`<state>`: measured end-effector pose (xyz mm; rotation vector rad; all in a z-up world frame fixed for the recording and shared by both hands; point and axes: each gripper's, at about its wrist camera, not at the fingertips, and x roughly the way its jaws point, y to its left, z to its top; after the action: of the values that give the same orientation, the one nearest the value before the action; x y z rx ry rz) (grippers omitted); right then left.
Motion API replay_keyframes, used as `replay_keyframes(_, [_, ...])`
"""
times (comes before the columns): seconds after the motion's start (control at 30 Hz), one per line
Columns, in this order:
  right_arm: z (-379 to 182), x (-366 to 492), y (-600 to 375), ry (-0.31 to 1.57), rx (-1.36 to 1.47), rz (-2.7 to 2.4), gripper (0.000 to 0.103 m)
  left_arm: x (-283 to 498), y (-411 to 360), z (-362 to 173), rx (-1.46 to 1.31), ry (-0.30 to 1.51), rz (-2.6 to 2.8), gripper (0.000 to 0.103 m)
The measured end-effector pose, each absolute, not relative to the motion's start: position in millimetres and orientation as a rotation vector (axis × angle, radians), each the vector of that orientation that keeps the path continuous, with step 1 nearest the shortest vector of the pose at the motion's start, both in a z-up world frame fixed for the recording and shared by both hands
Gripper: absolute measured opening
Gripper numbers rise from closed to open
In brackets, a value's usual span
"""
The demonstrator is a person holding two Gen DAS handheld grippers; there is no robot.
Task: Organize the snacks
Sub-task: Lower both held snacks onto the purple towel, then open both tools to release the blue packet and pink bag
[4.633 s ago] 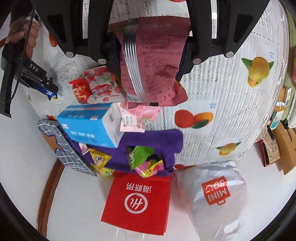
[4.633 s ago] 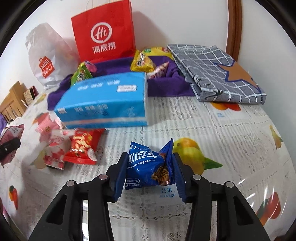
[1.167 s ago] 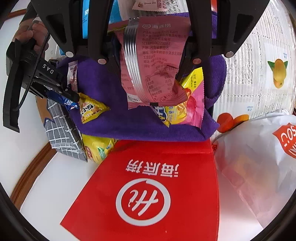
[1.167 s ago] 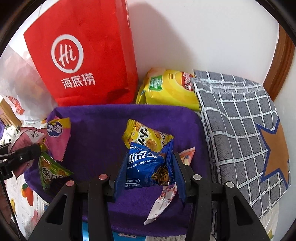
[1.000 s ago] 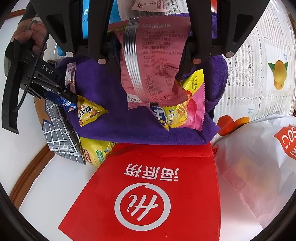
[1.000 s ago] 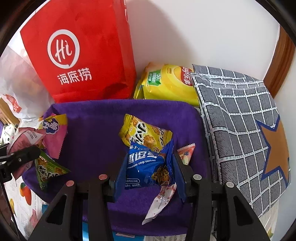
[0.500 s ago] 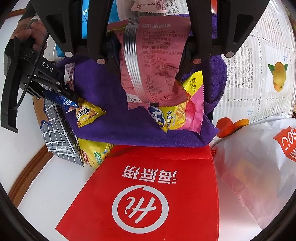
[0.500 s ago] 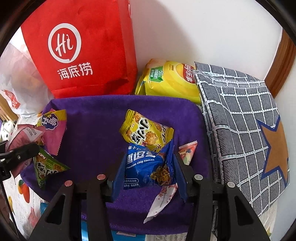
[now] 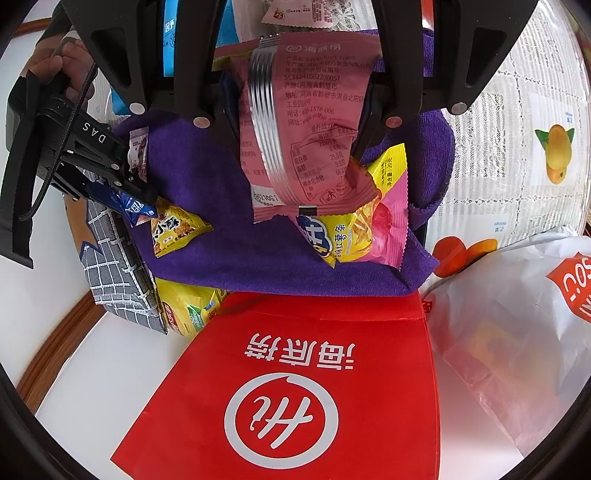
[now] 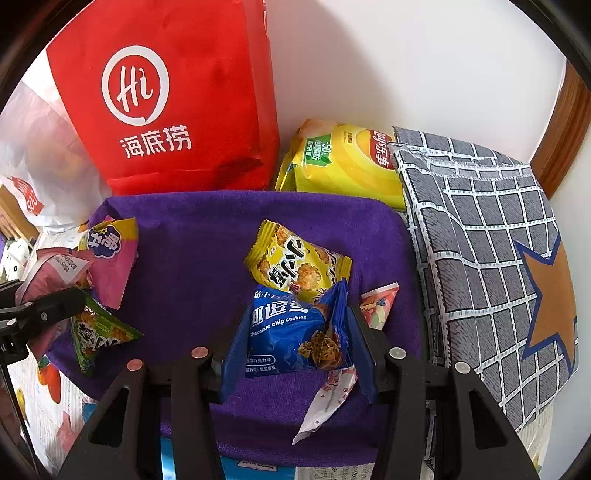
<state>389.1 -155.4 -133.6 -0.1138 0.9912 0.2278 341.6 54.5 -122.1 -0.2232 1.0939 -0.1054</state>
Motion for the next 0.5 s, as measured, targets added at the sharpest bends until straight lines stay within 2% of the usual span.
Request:
replay_keyframes(0.23, [-128, 386, -153, 0.971, -0.106, 0.254, 0.058, 341, 52, -121, -0.221, 1.097, -0.115, 0.047])
replay_keyframes(0.37, [-119, 380, -151, 0.942, -0.103, 0.253, 0.065, 338, 49, -114, -0.233, 1.083, -0.147, 0.062])
replay_keyframes(0.4, [-117, 378, -150, 0.939, -0.111, 0.255, 0.070, 336, 49, -110, -0.237, 1.067, -0.166, 0.067])
replay_keyframes(0.5, [-105, 372, -148, 0.908, -0.106, 0.274, 0.071, 330, 49, -99, -0.234, 1.032, -0.160, 0.072])
